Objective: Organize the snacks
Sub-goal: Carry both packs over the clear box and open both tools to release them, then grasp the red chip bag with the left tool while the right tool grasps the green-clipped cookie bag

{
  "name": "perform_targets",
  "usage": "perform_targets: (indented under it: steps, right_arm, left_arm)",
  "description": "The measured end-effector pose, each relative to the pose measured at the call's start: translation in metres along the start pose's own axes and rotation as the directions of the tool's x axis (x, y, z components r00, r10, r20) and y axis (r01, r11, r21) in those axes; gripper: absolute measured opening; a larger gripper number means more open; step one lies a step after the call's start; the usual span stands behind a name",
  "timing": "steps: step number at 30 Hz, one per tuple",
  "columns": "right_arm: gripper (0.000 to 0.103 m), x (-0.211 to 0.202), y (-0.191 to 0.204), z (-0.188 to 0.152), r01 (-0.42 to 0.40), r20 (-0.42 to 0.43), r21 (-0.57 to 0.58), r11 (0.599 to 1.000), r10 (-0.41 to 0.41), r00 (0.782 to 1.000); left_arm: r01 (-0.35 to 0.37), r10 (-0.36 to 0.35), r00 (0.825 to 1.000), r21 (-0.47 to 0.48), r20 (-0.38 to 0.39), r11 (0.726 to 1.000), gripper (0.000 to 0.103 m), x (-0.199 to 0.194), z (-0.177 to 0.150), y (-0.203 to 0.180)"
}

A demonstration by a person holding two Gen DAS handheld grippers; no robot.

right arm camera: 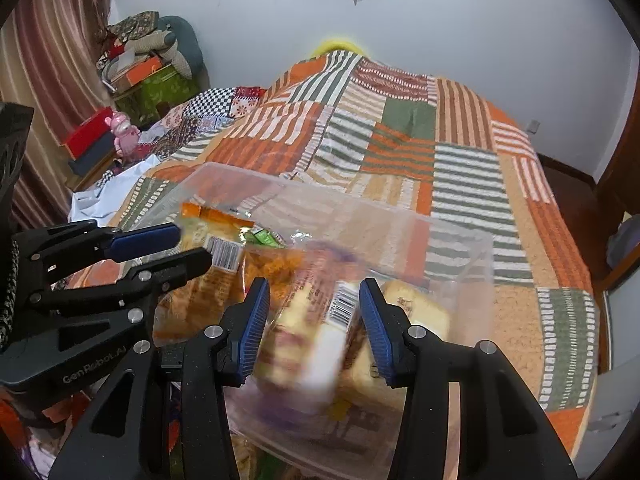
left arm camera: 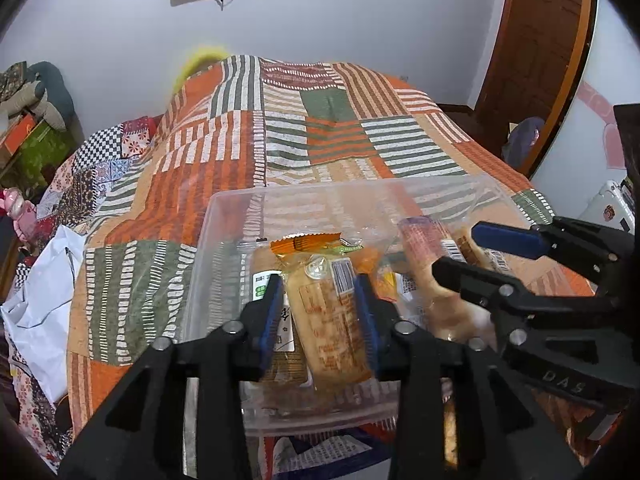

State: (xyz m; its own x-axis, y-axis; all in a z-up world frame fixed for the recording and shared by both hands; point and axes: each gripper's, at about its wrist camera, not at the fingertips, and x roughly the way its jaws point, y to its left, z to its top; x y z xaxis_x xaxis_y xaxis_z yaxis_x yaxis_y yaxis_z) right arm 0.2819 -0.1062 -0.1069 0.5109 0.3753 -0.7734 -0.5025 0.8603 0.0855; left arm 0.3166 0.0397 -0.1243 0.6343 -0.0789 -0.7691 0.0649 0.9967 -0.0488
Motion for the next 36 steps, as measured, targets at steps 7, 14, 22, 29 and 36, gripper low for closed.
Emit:
perform_targets:
  steps: [7, 14, 22, 29, 36]
  right_arm:
    - [0.06, -0.025, 0.003, 0.001, 0.037, 0.065, -0.011, 0.999, -0.036, 0.997]
    - [0.061, -0.06, 0.006, -0.005, 0.036, 0.125, -0.006, 0.999, -0.035, 0.991]
    - [0.062, -0.096, 0.01, -0.023, 0.026, 0.18, -0.002, 1.0, -0.026, 0.983]
    - [0.066, -0.118, 0.002, -0.049, 0.026, 0.211, 0.021, 0.999, -0.03, 0.977]
    - [0.067, -0.122, -0.01, -0.078, 0.024, 0.19, 0.049, 0.999, -0.033, 0.981]
  left_arm:
    - [-0.056, 0.059, 0.995, -0.039, 0.083, 0.998, 0.064, -0.034, 0.0, 0.004]
    - [-0.056, 0.062, 0.988, -0.045, 0.139, 0.997, 0.075, -0.075, -0.007, 0.0]
    - [-0.046, 0.051, 0.984, -0.033, 0.172, 0.998, 0.087, -0.117, -0.032, -0.013]
    - [-0.022, 0.025, 0.99, -0.025, 0.141, 0.999, 0.091, -0.13, -0.065, -0.025]
    - [0.02, -0.017, 0.997, -0.036, 0.08, 0.999, 0.091, -0.121, -0.095, -0.036]
